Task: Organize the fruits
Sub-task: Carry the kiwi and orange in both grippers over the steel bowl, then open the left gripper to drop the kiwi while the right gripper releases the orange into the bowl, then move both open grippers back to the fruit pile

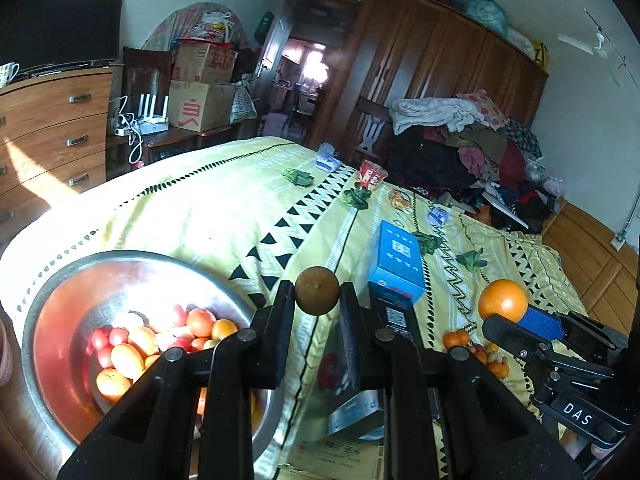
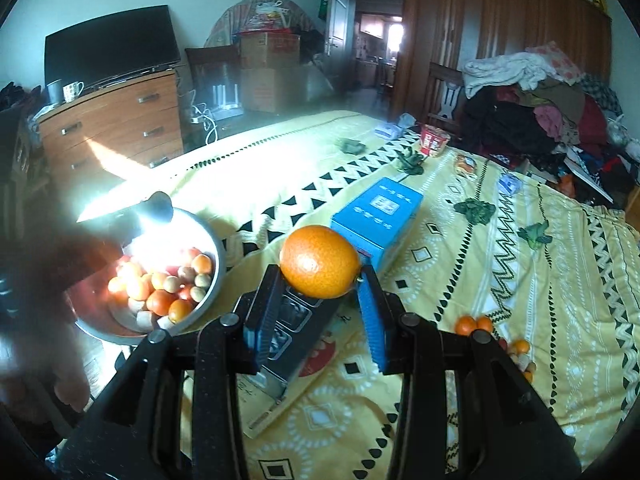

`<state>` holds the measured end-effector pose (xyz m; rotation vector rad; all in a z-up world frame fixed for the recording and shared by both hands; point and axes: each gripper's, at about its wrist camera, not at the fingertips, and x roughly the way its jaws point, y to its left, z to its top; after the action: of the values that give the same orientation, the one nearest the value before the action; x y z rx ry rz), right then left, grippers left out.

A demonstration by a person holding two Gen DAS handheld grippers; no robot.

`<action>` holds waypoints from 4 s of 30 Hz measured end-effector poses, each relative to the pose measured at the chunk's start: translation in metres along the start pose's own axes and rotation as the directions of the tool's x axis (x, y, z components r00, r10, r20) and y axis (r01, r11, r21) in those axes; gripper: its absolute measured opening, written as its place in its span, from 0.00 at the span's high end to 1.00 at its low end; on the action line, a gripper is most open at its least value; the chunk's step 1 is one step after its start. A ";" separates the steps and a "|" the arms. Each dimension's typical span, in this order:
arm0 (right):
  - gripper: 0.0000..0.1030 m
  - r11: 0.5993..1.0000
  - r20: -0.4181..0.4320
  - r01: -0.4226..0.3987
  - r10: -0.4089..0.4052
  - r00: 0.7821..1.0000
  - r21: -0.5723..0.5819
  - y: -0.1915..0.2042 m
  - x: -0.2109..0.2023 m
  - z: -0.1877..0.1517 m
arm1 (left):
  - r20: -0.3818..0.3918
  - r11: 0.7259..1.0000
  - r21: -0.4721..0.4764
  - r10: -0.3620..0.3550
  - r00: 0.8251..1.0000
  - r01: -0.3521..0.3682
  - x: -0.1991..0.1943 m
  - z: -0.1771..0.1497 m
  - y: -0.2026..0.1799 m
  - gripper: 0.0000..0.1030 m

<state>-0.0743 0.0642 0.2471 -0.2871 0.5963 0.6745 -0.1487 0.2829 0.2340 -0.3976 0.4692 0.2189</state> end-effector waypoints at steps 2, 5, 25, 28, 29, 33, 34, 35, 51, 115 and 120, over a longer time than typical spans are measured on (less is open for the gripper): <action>0.62 1.000 -0.003 -0.028 0.028 1.000 -0.012 0.015 0.007 0.007 | 0.003 1.000 -0.013 0.021 1.000 -0.021 -0.004 0.001 0.014 0.78; 0.62 0.997 -0.011 -0.069 0.068 0.998 -0.034 0.036 0.018 0.015 | 0.002 0.998 -0.040 0.050 0.999 -0.050 -0.007 0.001 0.038 0.78; 0.62 0.977 -0.091 -0.193 0.185 0.979 -0.093 0.101 0.066 0.032 | -0.055 0.981 -0.134 0.137 0.989 -0.144 0.000 -0.015 0.116 0.78; 0.62 0.973 -0.099 -0.205 0.195 0.976 -0.105 0.109 0.071 0.034 | -0.064 0.979 -0.139 0.144 0.988 -0.151 0.002 -0.016 0.122 0.78; 0.62 0.972 -0.100 -0.208 0.198 0.975 -0.109 0.114 0.073 0.035 | -0.067 0.978 -0.141 0.146 0.987 -0.155 0.003 -0.017 0.124 0.78; 0.62 0.967 -0.111 -0.227 0.215 0.970 -0.116 0.122 0.080 0.035 | -0.080 0.975 -0.148 0.156 0.984 -0.167 0.005 -0.019 0.130 0.78; 0.62 0.966 -0.115 -0.230 0.217 0.969 -0.116 0.122 0.082 0.035 | -0.082 0.974 -0.151 0.158 0.984 -0.169 0.005 -0.020 0.131 0.78; 0.62 0.965 -0.120 -0.235 0.221 0.968 -0.116 0.123 0.084 0.034 | -0.084 0.973 -0.152 0.160 0.983 -0.172 0.006 -0.020 0.132 0.78; 0.62 0.960 -0.164 -0.261 0.243 0.956 -0.101 0.127 0.098 0.030 | -0.109 0.972 -0.156 0.160 0.981 -0.176 0.017 -0.023 0.134 0.78; 0.23 0.953 -0.006 0.149 -0.153 0.988 0.264 -0.130 -0.046 -0.076 | -0.208 0.959 0.255 -0.074 0.975 0.127 0.058 -0.076 -0.194 0.32; 0.22 0.923 -0.051 0.197 -0.190 0.980 0.331 -0.169 -0.048 -0.113 | -0.292 0.933 0.302 -0.103 0.951 0.195 0.079 -0.106 -0.236 0.32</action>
<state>-0.0401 -0.1354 0.1962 -0.0324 0.6792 0.3706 -0.0522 0.0347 0.1852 -0.1336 0.7310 -0.0672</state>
